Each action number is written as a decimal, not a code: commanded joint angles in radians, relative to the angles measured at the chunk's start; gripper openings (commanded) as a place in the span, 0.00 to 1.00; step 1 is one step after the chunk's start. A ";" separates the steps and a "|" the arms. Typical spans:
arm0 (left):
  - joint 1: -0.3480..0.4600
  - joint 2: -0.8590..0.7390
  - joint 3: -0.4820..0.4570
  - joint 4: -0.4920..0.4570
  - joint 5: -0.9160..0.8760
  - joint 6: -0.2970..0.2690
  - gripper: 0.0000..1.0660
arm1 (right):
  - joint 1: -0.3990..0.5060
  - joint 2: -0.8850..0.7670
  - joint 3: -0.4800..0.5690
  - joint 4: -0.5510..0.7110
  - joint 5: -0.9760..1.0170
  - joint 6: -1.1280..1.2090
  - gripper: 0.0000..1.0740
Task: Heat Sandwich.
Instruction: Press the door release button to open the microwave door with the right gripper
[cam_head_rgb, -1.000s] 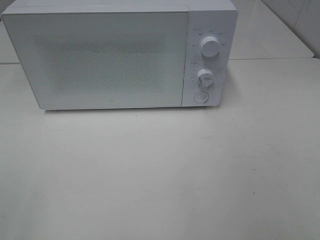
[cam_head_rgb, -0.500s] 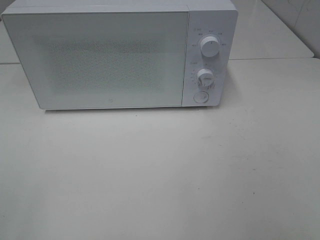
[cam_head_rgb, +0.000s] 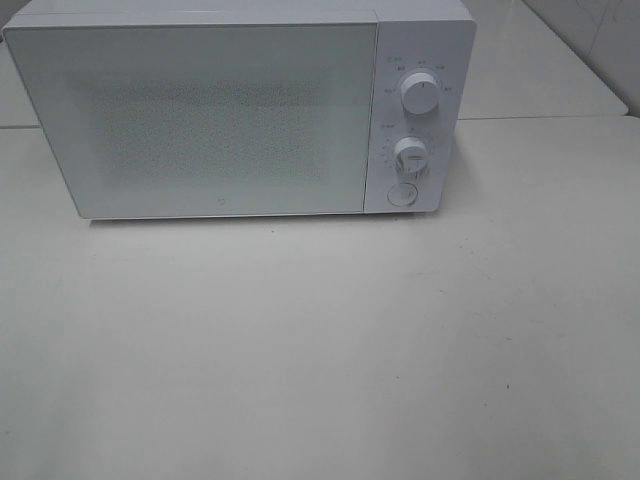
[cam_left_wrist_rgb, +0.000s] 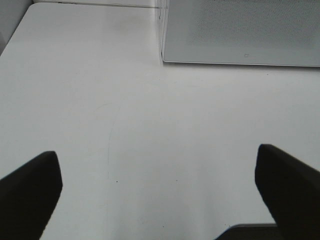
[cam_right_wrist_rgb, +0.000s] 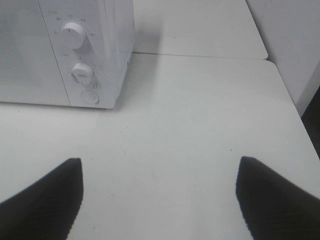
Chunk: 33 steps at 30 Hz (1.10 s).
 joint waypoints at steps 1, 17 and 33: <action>0.004 -0.005 0.001 -0.008 -0.010 -0.002 0.92 | -0.003 0.031 -0.003 -0.003 -0.073 0.008 0.71; 0.004 -0.005 0.001 -0.008 -0.010 -0.002 0.92 | -0.003 0.270 -0.003 -0.003 -0.283 0.008 0.71; 0.004 -0.005 0.001 -0.008 -0.010 -0.002 0.92 | -0.003 0.568 -0.003 0.023 -0.633 0.055 0.71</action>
